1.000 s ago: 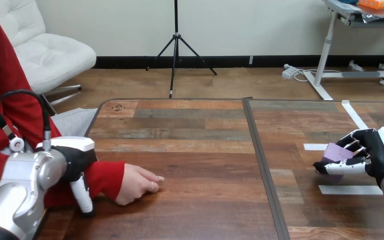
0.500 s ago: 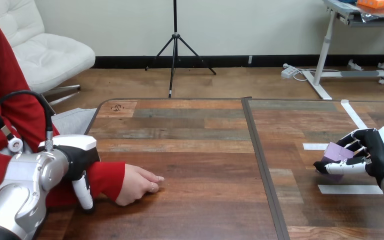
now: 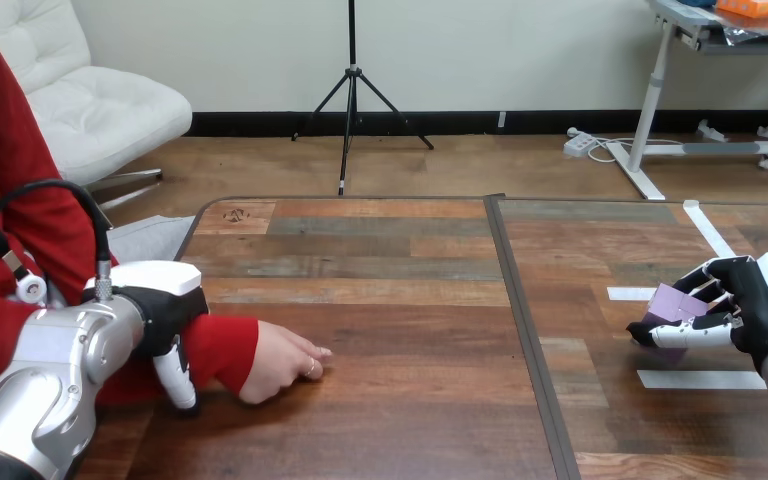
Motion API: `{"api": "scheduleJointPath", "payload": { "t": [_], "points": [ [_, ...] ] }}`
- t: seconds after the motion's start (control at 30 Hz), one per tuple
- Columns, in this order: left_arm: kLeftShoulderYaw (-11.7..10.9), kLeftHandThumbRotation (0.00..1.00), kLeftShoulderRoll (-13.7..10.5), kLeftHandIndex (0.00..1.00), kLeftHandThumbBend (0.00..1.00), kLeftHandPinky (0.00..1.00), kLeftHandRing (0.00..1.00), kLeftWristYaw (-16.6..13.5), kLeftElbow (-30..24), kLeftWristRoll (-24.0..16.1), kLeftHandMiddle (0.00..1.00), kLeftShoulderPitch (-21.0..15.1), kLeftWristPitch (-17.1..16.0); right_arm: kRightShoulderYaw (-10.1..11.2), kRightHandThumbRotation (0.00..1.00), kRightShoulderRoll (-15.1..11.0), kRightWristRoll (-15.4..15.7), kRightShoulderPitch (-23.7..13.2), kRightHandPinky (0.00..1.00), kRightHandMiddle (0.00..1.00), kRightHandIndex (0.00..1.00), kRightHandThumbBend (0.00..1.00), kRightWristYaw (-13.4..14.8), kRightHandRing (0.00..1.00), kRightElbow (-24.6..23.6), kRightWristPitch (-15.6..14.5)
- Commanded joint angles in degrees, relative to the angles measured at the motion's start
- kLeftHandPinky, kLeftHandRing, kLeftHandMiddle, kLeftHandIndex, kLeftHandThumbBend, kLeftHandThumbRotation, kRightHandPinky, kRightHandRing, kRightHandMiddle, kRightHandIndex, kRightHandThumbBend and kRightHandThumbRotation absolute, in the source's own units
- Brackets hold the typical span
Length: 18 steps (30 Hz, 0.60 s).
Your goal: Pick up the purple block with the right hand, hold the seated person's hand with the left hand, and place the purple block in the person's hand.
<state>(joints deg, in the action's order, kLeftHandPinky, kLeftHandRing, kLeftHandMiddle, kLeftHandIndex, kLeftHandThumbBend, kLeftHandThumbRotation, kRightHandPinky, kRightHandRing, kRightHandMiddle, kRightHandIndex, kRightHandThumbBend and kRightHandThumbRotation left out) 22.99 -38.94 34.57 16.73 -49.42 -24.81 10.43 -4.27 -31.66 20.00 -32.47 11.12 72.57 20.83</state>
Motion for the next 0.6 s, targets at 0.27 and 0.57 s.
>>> {"api": "scheduleJointPath", "payload": {
  "t": [0.27,0.57],
  "points": [
    [-1.3,0.0,0.0,0.52,0.66,0.15,0.23,-3.1,0.3,1.3,0.34,-2.8,-0.7,1.0,0.0,0.0,-1.6,-4.1,0.4,0.48,0.48,0.82,1.2,0.44,-2.9,1.3],
    [-1.5,0.0,-0.1,0.51,0.65,0.17,0.24,-3.4,0.1,2.0,0.35,-2.8,-0.6,0.6,0.0,-0.1,-1.6,-4.2,0.4,0.48,0.48,0.82,1.6,0.44,-3.0,1.4]
  ]
}}
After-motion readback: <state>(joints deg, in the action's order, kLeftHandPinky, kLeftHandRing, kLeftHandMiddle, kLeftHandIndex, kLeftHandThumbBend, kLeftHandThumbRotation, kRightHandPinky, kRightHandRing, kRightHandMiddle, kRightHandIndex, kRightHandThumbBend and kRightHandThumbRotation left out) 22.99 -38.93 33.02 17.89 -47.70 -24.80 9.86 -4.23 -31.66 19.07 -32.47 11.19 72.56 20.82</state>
